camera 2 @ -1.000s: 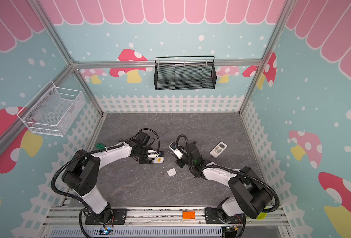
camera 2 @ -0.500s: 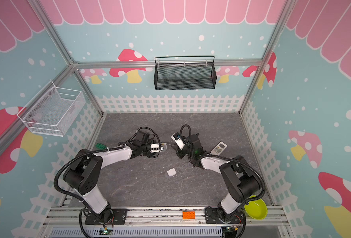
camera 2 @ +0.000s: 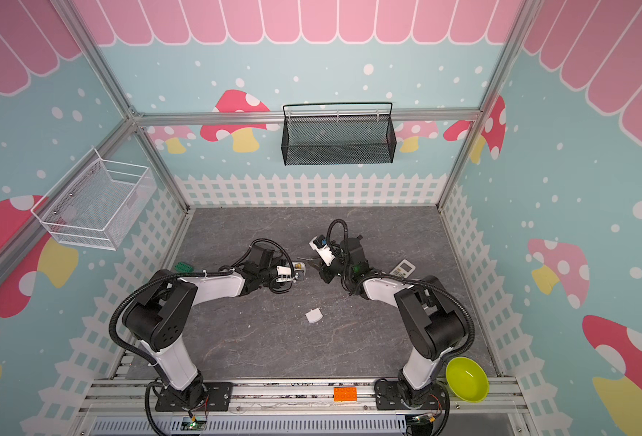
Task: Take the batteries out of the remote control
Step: 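Lever the loosened battery out of the slot with the screwdriver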
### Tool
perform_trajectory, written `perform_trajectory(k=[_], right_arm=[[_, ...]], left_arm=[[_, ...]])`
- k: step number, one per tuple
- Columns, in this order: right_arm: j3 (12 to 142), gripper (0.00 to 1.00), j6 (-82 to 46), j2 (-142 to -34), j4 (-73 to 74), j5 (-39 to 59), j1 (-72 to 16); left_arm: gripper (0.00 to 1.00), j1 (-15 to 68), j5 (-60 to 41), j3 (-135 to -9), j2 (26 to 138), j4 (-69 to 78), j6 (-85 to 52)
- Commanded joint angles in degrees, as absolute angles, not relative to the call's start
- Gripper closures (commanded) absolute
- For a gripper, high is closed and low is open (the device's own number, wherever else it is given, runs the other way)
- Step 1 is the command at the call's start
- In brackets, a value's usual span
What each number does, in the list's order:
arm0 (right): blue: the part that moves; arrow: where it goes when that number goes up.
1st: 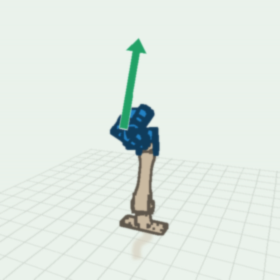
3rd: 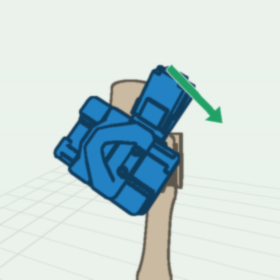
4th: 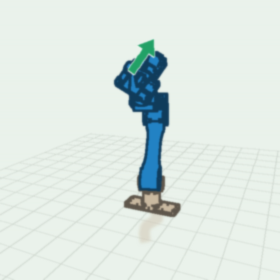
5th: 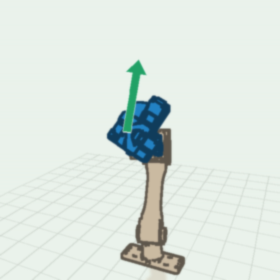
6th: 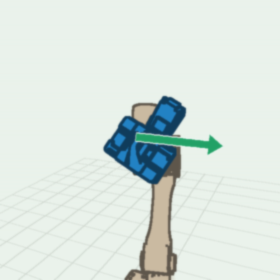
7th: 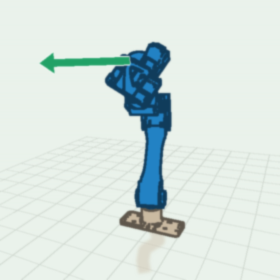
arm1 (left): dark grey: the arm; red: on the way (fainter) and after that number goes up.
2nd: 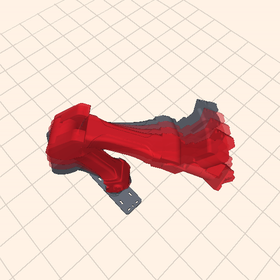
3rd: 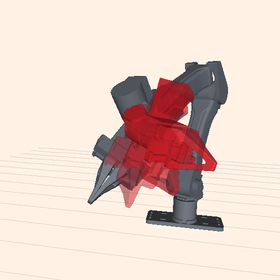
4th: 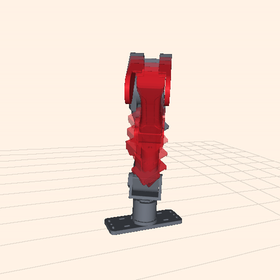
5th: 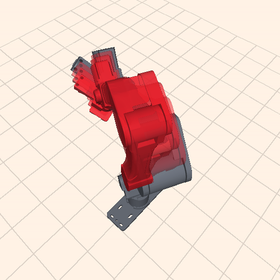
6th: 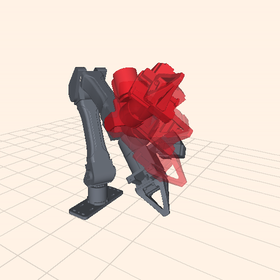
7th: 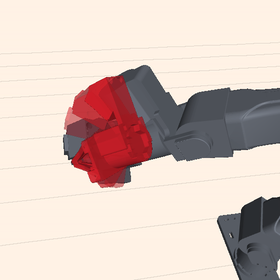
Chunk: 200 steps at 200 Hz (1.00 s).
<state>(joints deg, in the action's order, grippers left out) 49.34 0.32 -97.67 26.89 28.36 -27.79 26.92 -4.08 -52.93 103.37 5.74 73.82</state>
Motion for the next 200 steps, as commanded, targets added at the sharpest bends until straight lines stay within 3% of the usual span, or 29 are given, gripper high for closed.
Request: perform_trajectory(k=[1,148,200], right_arm=[[49.6,1.0,0.3,-99.6,26.7,30.2,-27.9],[45.1,1.0,-1.1,-94.9,27.9,31.2,-27.5],[52.1,1.0,-2.6,-102.4,29.5,32.3,-26.1]], left_arm=[[0.71,26.9,-4.3,-52.4,104.4,8.4,75.5],[0.7,26.8,-4.3,-53.1,105.0,8.7,75.4],[0.7,26.8,-4.8,-51.9,104.7,10.3,75.9]])
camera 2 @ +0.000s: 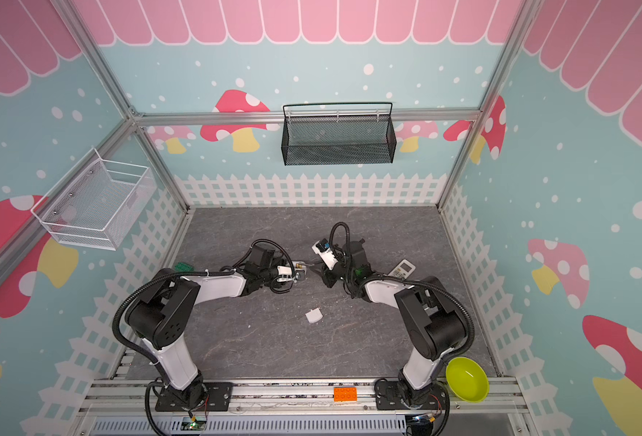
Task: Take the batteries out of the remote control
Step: 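Lever the loosened battery out of the slot with the screwdriver, then move the screwdriver tip to the end of the remaining yellow battery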
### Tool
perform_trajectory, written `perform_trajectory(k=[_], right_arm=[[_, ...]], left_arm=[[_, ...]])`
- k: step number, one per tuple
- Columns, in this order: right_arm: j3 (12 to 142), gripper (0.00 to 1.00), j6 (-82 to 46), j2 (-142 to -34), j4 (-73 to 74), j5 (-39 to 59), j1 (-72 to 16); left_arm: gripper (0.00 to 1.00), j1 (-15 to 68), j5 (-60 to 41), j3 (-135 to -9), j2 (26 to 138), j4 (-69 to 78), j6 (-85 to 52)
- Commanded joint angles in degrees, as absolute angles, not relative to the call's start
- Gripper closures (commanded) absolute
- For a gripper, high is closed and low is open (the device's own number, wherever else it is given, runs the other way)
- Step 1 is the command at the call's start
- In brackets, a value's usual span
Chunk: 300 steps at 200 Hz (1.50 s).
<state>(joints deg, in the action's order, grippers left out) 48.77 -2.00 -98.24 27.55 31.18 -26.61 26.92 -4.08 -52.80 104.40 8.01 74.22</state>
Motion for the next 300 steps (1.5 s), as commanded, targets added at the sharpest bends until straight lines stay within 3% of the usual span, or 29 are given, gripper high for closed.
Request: perform_trajectory(k=[1,42,180,249,300], right_arm=[[52.2,1.0,-2.6,-102.6,29.5,32.3,-26.1],[52.5,1.0,-3.6,-105.7,30.5,33.8,-25.8],[40.7,1.0,-5.2,-98.0,34.4,35.9,-26.0],[36.1,1.0,-10.8,-87.8,31.8,31.4,-26.0],[33.6,1.0,-14.2,-78.2,24.4,31.5,-26.0]], left_arm=[[0.7,26.8,-4.8,-51.9,104.6,10.3,75.9],[0.7,26.8,-5.2,-51.8,104.7,10.6,75.6],[0.7,26.7,-4.7,-55.6,105.6,5.7,74.0],[0.7,25.5,-4.4,-71.1,107.2,-23.8,61.6],[0.69,24.5,-5.1,-69.3,99.6,-35.6,56.9]])
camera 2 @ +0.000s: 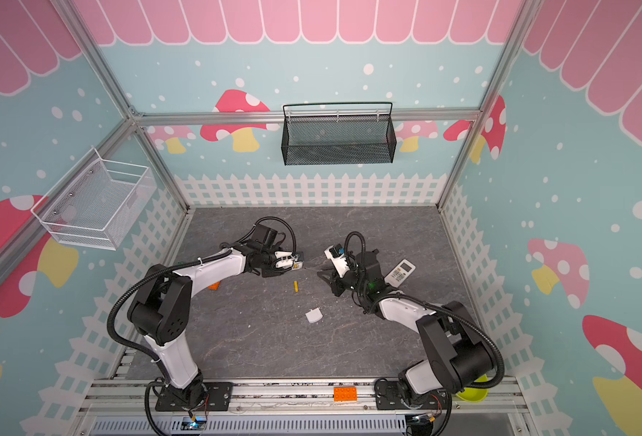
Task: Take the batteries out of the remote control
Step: 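Move the screwdriver tip to the end of the remaining yellow battery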
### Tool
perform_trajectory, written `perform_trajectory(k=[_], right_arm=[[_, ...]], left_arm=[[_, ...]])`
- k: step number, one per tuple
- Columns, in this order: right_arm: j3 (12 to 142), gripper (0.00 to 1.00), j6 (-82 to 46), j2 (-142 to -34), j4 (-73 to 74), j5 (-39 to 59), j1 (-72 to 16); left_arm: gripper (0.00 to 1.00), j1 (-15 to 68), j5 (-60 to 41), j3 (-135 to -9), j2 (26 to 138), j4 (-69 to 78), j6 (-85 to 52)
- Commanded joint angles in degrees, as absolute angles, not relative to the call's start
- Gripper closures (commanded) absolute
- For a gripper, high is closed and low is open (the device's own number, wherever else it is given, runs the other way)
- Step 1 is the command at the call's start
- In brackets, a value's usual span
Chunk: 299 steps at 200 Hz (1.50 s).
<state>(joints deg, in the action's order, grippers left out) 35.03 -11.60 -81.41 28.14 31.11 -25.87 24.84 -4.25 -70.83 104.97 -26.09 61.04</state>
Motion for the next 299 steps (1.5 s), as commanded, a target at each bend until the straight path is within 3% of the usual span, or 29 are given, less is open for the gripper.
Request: perform_trajectory(k=[1,78,168,216,299], right_arm=[[33.5,1.0,-14.3,-78.0,24.3,31.6,-26.0],[38.3,1.0,-20.7,-79.7,11.9,35.6,-27.5],[47.4,1.0,-26.8,-92.8,10.0,41.1,-34.3],[52.3,1.0,-28.9,-100.1,9.2,41.1,-36.5],[58.5,1.0,-26.1,-105.7,-2.2,37.2,-38.6]], left_arm=[[0.69,24.5,-5.1,-69.1,99.4,-35.7,56.8],[0.68,26.3,-8.4,-59.6,89.2,-41.7,48.4],[0.63,27.2,-7.2,-52.6,93.9,-37.6,52.1],[0.51,27.2,-7.4,-52.6,96.3,-36.4,52.6],[0.51,27.2,-8.1,-52.7,96.8,-36.1,52.6]])
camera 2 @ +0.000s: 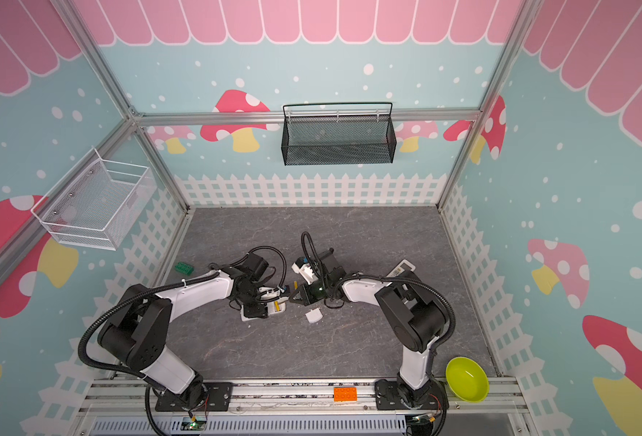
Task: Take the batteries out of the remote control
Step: 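Move the screwdriver tip to the end of the remaining yellow battery, then pry the second yellow battery out with the screwdriver while left gripper holds remote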
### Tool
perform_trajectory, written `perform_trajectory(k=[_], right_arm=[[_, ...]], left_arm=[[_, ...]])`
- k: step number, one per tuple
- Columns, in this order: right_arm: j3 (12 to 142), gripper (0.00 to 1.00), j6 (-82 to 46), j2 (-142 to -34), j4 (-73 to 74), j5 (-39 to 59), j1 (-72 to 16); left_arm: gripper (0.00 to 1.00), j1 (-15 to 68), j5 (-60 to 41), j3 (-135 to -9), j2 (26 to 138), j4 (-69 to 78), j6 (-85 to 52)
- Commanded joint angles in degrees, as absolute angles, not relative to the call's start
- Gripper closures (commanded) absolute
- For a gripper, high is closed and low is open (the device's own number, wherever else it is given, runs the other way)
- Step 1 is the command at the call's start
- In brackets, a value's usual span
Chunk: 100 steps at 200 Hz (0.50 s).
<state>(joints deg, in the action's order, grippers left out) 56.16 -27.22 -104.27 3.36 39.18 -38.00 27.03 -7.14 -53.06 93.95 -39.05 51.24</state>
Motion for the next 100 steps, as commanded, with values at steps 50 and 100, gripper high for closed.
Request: perform_trajectory(k=[50,100], right_arm=[[59.9,1.0,-26.1,-107.5,-2.5,37.9,-39.6],[62.9,1.0,-24.6,-110.5,-4.3,38.3,-40.7]], left_arm=[[0.51,27.2,-7.9,-53.0,96.9,-35.8,52.3],[0.51,27.4,-7.9,-53.6,97.0,-35.7,52.7]])
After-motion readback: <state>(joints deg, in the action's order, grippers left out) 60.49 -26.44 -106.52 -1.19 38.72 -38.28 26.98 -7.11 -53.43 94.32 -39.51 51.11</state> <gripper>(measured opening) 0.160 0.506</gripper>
